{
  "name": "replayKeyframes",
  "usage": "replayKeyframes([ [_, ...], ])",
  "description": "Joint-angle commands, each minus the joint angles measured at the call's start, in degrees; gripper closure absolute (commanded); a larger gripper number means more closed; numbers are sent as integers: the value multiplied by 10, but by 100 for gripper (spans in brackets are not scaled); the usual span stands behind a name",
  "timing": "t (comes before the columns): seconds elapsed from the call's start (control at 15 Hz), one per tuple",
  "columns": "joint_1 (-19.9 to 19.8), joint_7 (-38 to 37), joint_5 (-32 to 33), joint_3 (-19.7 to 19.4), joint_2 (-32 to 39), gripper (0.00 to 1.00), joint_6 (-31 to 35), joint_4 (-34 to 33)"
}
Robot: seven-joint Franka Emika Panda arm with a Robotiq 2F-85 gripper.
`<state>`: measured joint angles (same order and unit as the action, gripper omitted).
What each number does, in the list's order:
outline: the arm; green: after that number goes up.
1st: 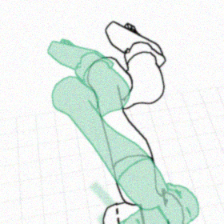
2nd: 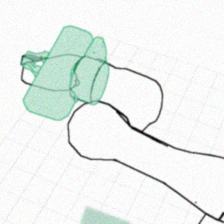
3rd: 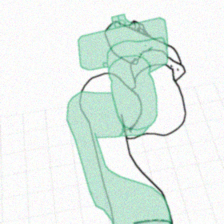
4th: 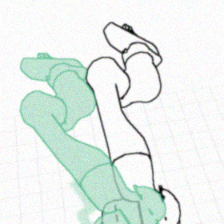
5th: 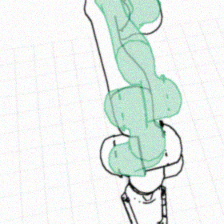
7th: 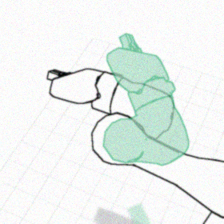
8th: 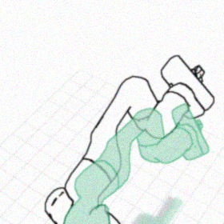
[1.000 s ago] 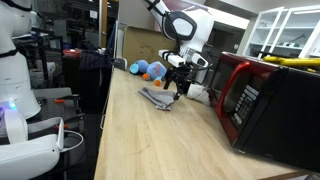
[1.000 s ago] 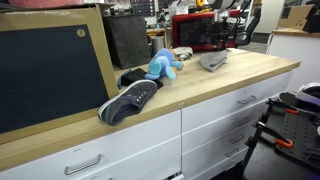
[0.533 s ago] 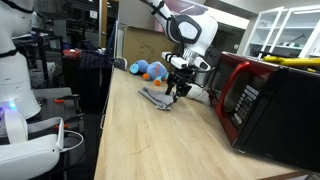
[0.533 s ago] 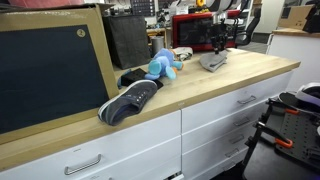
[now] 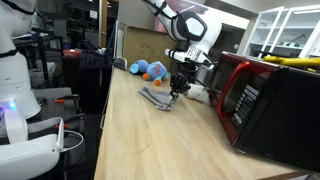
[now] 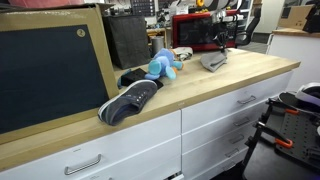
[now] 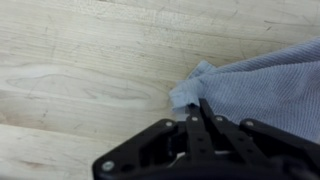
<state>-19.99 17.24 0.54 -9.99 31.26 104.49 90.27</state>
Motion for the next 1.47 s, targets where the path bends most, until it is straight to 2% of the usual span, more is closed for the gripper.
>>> replayKeyframes([
  [0.0,4,-18,14,-3,12,100,-40,-35],
  [0.67,10,-9,-34,24,-55,100,-110,-24],
  [1.2,37,-9,-52,32,-117,100,-202,7],
  [1.4,47,-9,-60,36,-140,100,-215,24],
])
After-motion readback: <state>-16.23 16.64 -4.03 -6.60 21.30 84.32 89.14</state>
